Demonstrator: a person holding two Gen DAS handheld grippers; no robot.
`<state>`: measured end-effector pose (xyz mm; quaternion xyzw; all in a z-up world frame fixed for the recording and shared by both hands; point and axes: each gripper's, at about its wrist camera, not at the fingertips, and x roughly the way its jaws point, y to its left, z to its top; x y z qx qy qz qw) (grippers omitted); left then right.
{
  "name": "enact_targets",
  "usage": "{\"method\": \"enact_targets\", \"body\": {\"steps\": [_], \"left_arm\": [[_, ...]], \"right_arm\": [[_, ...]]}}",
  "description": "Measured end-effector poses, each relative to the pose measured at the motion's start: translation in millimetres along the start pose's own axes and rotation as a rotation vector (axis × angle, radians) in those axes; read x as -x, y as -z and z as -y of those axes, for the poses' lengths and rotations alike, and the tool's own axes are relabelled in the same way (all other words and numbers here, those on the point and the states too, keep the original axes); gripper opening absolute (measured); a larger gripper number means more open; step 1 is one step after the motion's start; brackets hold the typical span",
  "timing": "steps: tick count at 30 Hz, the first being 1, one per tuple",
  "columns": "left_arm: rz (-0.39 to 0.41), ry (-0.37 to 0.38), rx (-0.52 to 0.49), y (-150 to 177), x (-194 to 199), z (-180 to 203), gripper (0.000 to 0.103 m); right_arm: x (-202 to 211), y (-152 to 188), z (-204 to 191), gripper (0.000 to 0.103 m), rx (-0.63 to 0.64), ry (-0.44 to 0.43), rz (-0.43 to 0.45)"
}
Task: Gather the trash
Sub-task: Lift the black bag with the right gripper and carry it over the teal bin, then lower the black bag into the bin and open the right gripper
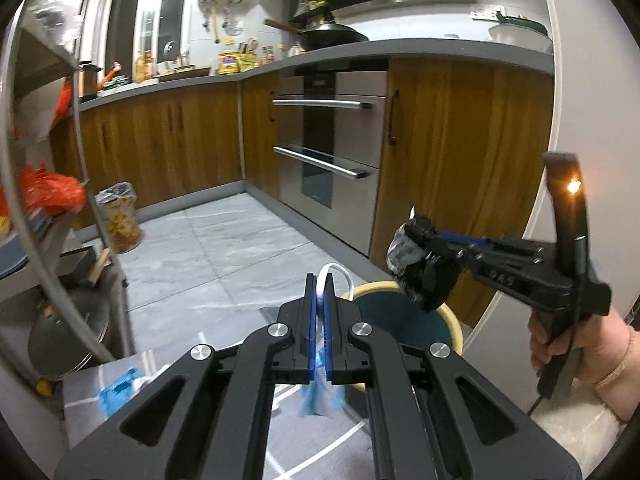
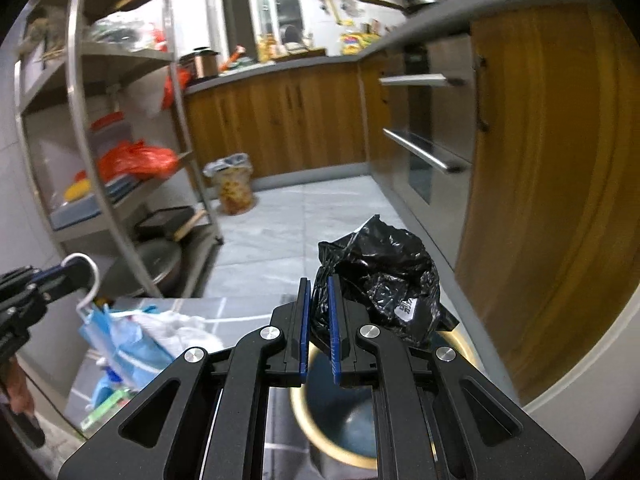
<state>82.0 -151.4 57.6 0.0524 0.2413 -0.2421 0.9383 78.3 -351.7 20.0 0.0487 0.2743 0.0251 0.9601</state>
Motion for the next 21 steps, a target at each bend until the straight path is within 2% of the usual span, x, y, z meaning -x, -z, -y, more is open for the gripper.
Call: {"method": "enact_targets", "body": {"steps": [5, 13, 18, 21], "left_arm": [[-0.011, 0.061, -0.006, -7.0, -31.8, 16.3, 0.003], [-0.039, 0.096, -0.083, -7.5, -89.0, 38.7, 0.003], [-0.079, 0.123, -0.068, 1.3, -125.1, 41.4, 0.003], [-0.099, 0.142, -0.061, 6.7, -142.9, 42.8, 0.003]], "right_arm": [[-23.0, 7.1, 27.1, 0.01, -0.049, 0.028, -0.063], [-45.5, 23.0, 55.2, 0.01, -0.092, 0.078, -0.137], [-58.6, 27.4, 72.9, 0.01, -0.166, 0.091, -0.171], [-67.7, 28.8, 73.6, 0.01, -0.156, 0.106, -0.188]]}}
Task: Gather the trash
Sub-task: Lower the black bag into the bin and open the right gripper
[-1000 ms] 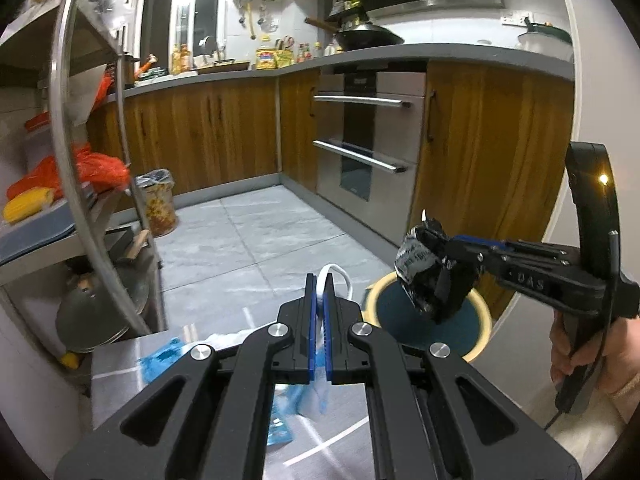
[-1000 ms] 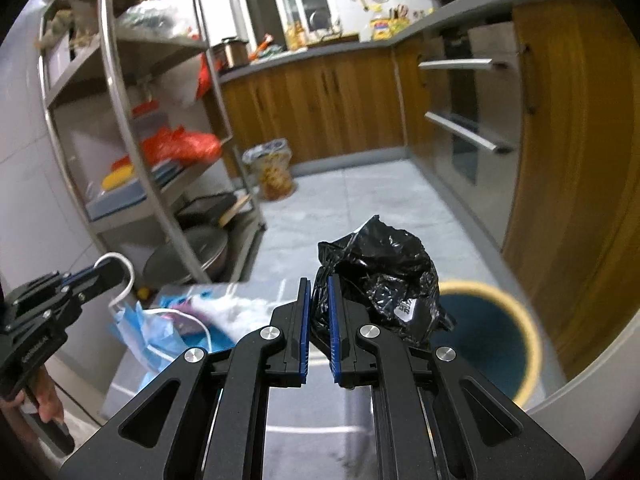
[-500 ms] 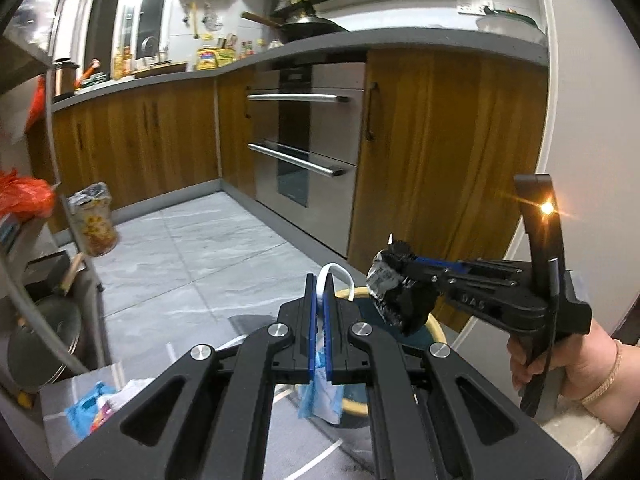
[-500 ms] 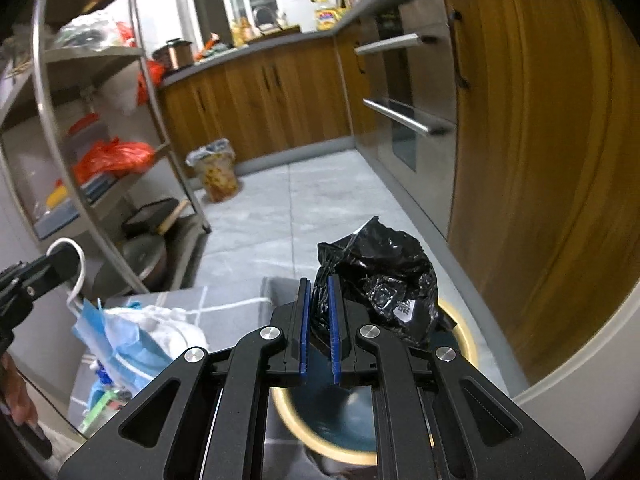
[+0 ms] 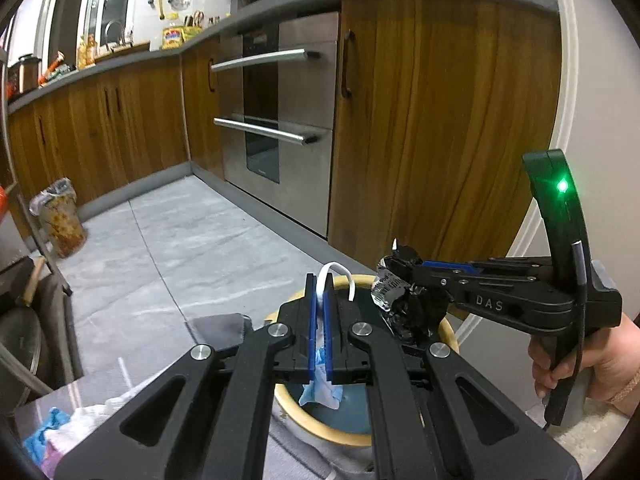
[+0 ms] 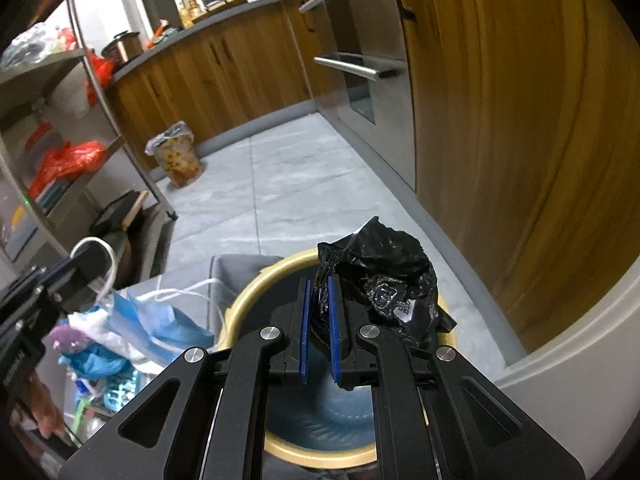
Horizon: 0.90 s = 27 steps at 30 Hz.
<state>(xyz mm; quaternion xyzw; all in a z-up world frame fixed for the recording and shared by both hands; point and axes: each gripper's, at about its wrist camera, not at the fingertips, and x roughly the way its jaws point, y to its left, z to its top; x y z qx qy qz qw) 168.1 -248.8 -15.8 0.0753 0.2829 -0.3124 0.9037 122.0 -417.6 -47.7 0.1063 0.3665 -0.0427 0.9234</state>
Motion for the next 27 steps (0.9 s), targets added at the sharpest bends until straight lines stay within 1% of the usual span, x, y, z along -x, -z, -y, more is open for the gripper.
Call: {"method": "enact_targets", "body": {"steps": [4, 8, 13, 17, 21, 23, 26, 27], "left_arm": [[-0.015, 0.021, -0.005, 5.1, -16.0, -1.5, 0.003], [-0.044, 0.059, 0.039, 16.0, -33.0, -6.5, 0.003], [-0.095, 0.137, 0.077, 29.9, -55.9, -7.1, 0.003], [-0.138, 0.141, 0.052, 44.4, -68.9, -1.1, 0.003], [-0.181, 0.13, 0.014, 56.2, -79.5, 4.2, 0.003], [-0.195, 0.124, 0.012, 60.4, -82.2, 5.0, 0.003], [-0.2, 0.115, 0.01, 62.4, -82.9, 2.5, 0.003], [-0.204, 0.11, 0.01, 62.8, -82.3, 2.1, 0.003]], "right_arm": [[-12.8, -0.3, -1.1, 0.01, 0.003, -0.006, -0.025], [-24.9, 0.4, 4.4, 0.01, -0.034, -0.008, -0.072], [-43.0, 7.7, 16.4, 0.01, -0.096, 0.024, -0.166], [-49.2, 12.6, 25.2, 0.01, -0.143, 0.028, -0.207], [-54.0, 17.3, 19.6, 0.01, -0.118, 0.034, -0.24], [-56.2, 18.3, 14.8, 0.01, -0.098, 0.044, -0.249], [-57.4, 17.6, 16.4, 0.01, -0.089, 0.049, -0.254], [-56.6, 17.3, 16.4, 0.012, -0.092, 0.05, -0.254]]}}
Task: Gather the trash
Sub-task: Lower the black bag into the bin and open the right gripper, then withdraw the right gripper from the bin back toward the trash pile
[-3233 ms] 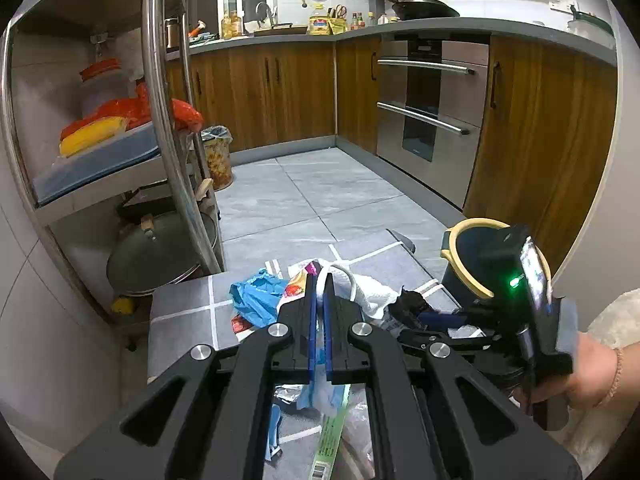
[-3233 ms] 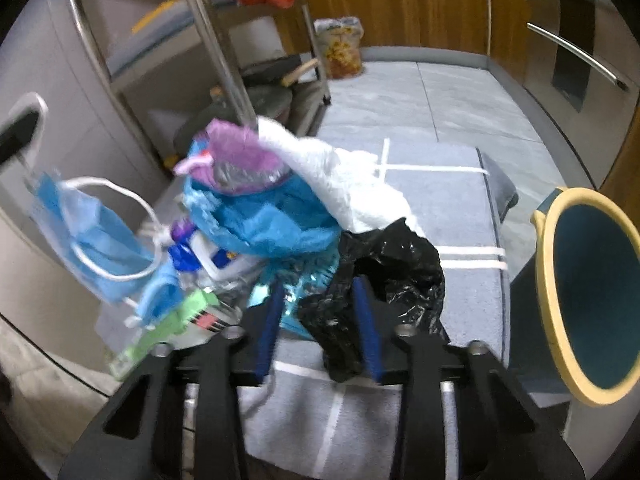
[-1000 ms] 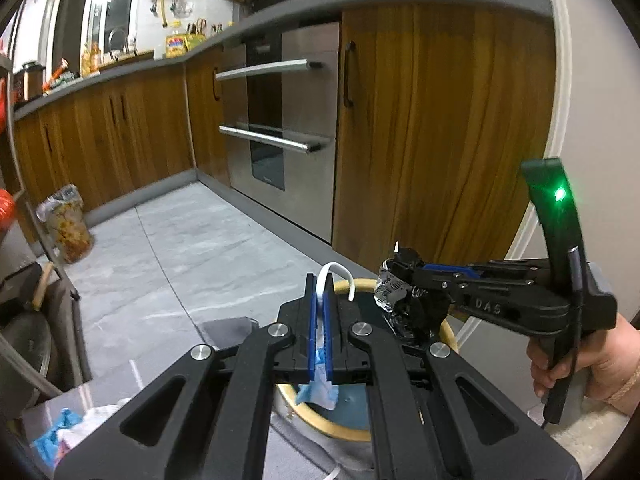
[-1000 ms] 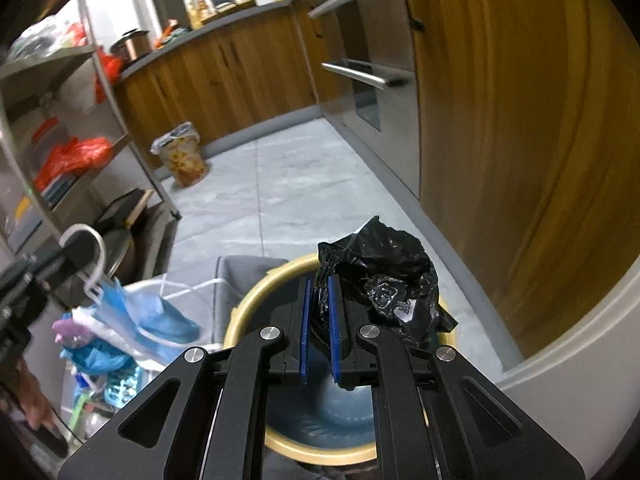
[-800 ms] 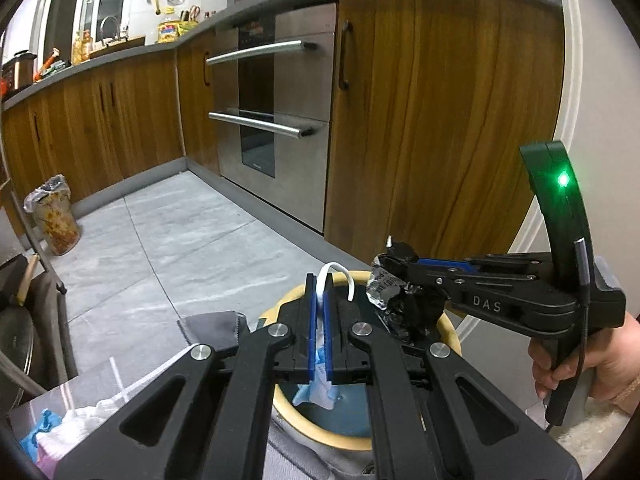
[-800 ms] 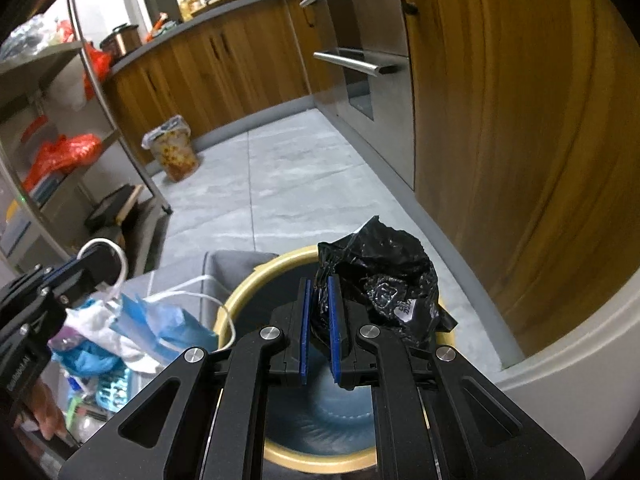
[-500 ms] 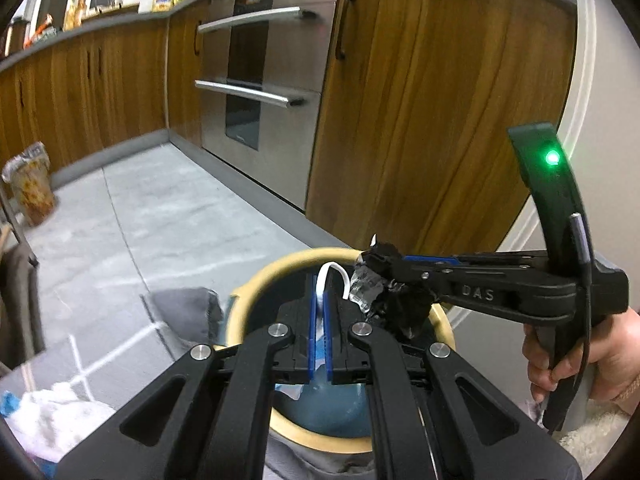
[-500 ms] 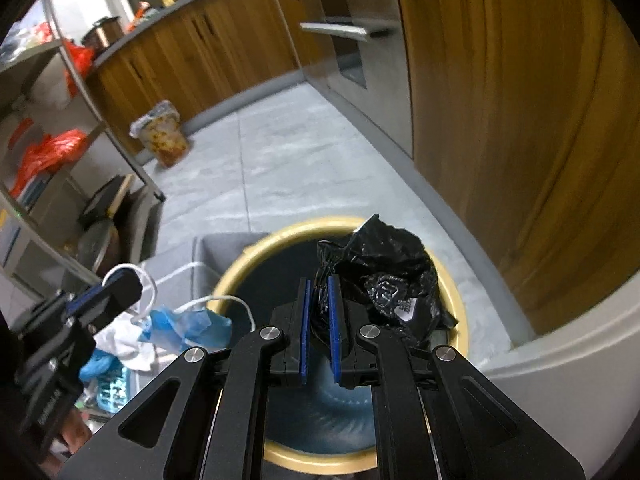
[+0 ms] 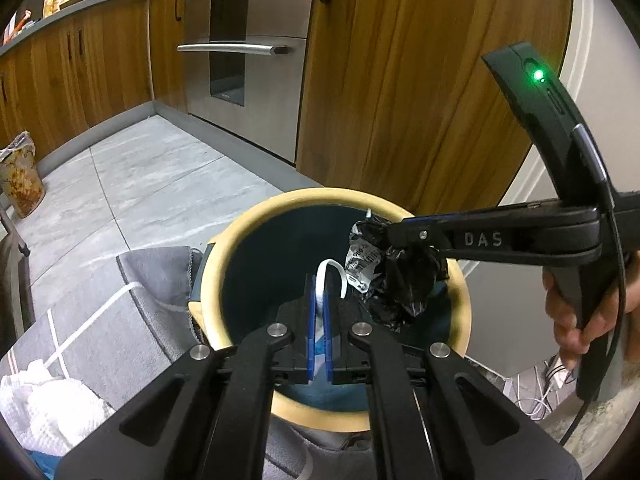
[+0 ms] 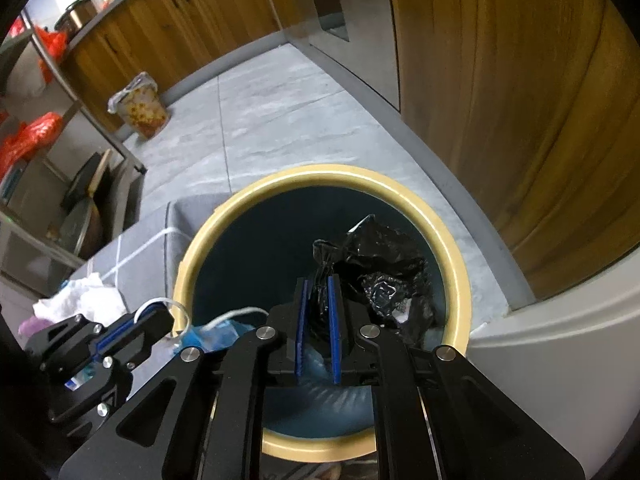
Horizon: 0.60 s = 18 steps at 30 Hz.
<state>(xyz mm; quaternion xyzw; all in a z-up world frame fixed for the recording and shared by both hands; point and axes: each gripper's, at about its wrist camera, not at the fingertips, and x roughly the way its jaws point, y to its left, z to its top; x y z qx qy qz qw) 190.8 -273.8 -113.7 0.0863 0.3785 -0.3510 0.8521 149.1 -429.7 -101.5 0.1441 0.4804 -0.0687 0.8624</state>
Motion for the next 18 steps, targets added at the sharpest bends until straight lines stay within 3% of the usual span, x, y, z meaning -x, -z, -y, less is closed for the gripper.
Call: {"method": "enact_targets", "body": {"steps": [4, 9, 14, 16, 18], "left_arm": [[0.002, -0.009, 0.018, 1.2, 0.9, -3.4, 0.01], [0.0, -0.019, 0.02, 5.2, 5.9, -4.5, 0.018], [0.018, -0.034, 0.028, 7.3, 22.0, -4.0, 0.035], [0.033, -0.043, 0.027, 7.7, 30.1, -4.0, 0.041], [0.051, -0.06, 0.027, 8.0, 41.1, -3.8, 0.055]], "right_arm": [[3.4, -1.7, 2.8, 0.014, -0.007, -0.006, 0.012], [7.1, -2.8, 4.1, 0.027, -0.001, 0.009, 0.028], [15.9, -4.0, 3.2, 0.036, -0.005, 0.001, 0.055], [21.9, -3.6, -0.8, 0.043, 0.01, 0.003, 0.077], [28.1, -3.1, -5.1, 0.061, 0.019, -0.002, 0.093]]}}
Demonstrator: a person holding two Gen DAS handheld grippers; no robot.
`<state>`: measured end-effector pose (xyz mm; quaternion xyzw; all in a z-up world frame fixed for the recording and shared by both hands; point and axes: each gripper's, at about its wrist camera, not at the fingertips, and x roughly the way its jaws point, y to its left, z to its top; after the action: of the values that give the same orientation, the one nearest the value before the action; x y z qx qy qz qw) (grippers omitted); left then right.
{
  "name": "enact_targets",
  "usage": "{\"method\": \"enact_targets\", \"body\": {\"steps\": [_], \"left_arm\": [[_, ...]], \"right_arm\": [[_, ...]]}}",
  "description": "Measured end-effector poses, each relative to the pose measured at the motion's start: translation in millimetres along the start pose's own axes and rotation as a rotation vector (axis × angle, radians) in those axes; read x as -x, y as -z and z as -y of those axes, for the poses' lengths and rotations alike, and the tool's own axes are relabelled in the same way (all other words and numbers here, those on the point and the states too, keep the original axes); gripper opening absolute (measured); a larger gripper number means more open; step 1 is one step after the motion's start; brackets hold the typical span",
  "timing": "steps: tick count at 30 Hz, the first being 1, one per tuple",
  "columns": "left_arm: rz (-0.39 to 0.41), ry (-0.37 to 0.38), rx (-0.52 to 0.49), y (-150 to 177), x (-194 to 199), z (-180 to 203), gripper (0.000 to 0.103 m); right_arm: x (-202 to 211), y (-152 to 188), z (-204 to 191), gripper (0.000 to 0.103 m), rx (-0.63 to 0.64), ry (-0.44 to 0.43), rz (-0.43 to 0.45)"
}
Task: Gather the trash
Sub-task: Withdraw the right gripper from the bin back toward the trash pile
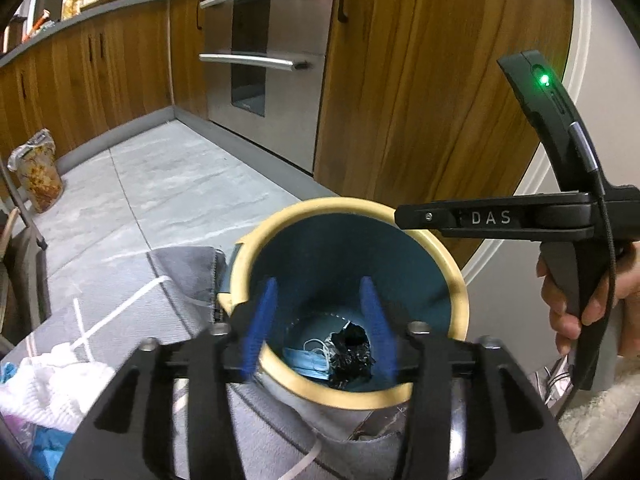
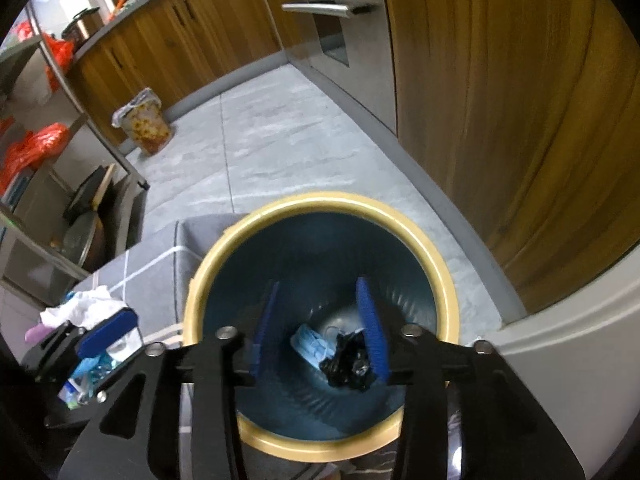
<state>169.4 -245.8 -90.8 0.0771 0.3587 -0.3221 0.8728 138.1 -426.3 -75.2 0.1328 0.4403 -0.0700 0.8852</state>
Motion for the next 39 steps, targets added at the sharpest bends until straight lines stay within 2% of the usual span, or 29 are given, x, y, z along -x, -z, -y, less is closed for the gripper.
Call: {"method": "enact_targets", "body": {"steps": [2, 4, 8, 13, 15, 19, 24, 29, 39], "left_arm": [[0.027, -0.038, 0.001, 1.4, 14.0, -0.9, 0.074], [0.045, -0.079, 0.005, 3.8, 26.3, -2.0, 0.083], [0.067, -0.113, 0.026, 5.9, 49.9, -5.5, 0.09], [0.112, -0.158, 0.029, 7.7, 89.8, -10.0, 0.094], [0.135, -0.166, 0.036, 6.8, 106.0, -12.9, 0.096], [0.18, -0.201, 0.043, 8.9, 142.0, -17.2, 0.097], [0.206, -0.235, 0.071, 15.9, 174.7, -25.3, 0.097], [0.211, -0.283, 0.1, 30.1, 201.7, -38.0, 0.097], [0.209, -0.382, 0.178, 62.8, 241.6, -71.5, 0.097]], "right_arm": [[4.9, 1.3, -2.3, 0.069, 0.01, -0.003, 0.015], [8.5, 2.3, -4.0, 0.074, 0.022, 0.008, 0.027], [26.3, 3.6, -8.0, 0.082, 0.051, 0.049, 0.096], [62.5, 11.2, -22.1, 0.093, 0.087, 0.018, 0.222], [74.7, 15.1, -29.3, 0.096, 0.116, 0.033, 0.278], [92.9, 21.8, -41.6, 0.098, 0.17, 0.061, 0.357], [111.1, 27.5, -50.4, 0.098, 0.127, 0.043, 0.409], [122.9, 34.2, -68.8, 0.098, 0.1, -0.01, 0.426], [125.7, 39.8, -126.6, 0.098, 0.199, -0.104, 0.384]]}}
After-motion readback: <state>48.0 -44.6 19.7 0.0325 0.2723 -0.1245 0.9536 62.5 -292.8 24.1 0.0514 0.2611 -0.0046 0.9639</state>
